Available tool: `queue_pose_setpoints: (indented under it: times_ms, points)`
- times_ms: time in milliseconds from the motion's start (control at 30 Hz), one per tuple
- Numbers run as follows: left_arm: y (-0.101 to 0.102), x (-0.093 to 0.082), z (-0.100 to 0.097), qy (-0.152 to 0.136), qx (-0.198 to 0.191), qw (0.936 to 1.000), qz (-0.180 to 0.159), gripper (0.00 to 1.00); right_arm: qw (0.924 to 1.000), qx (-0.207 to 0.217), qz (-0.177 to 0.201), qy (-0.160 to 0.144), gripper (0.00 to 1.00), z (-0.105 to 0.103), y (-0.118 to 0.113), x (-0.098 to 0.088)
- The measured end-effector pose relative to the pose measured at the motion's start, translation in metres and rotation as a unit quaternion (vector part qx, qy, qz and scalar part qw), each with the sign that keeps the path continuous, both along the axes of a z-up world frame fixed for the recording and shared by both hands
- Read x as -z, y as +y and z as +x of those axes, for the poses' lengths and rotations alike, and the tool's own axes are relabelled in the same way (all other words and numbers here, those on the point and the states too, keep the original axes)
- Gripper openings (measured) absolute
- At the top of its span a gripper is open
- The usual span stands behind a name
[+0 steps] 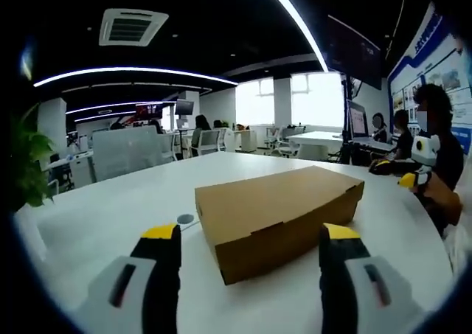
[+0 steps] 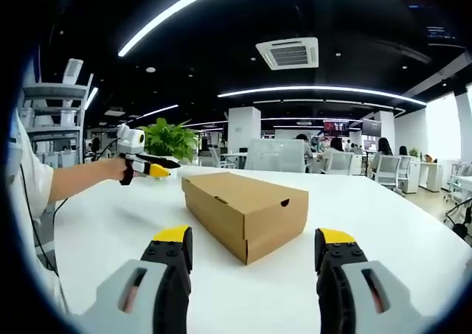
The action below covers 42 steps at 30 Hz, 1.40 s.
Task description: Operate the shoe box by opening the lid, removing the specified soft item, and placing it in the target area until the item is outside and the box remains undamaged.
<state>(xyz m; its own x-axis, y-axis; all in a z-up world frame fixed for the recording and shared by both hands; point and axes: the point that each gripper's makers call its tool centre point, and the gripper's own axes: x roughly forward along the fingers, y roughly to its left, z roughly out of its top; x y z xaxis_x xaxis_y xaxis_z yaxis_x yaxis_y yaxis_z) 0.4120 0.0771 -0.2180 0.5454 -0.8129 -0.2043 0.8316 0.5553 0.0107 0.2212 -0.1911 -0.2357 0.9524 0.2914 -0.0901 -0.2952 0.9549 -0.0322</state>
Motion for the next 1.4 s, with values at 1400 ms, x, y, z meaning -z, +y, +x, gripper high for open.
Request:
queue_pose_setpoints:
  times_ms: [1400]
  points:
    - [-0.036, -0.005, 0.025, -0.051, 0.065, 0.9963, 0.027, 0.79, 0.9998, 0.006, 0.018, 0.000, 0.72, 0.033, 0.001, -0.009]
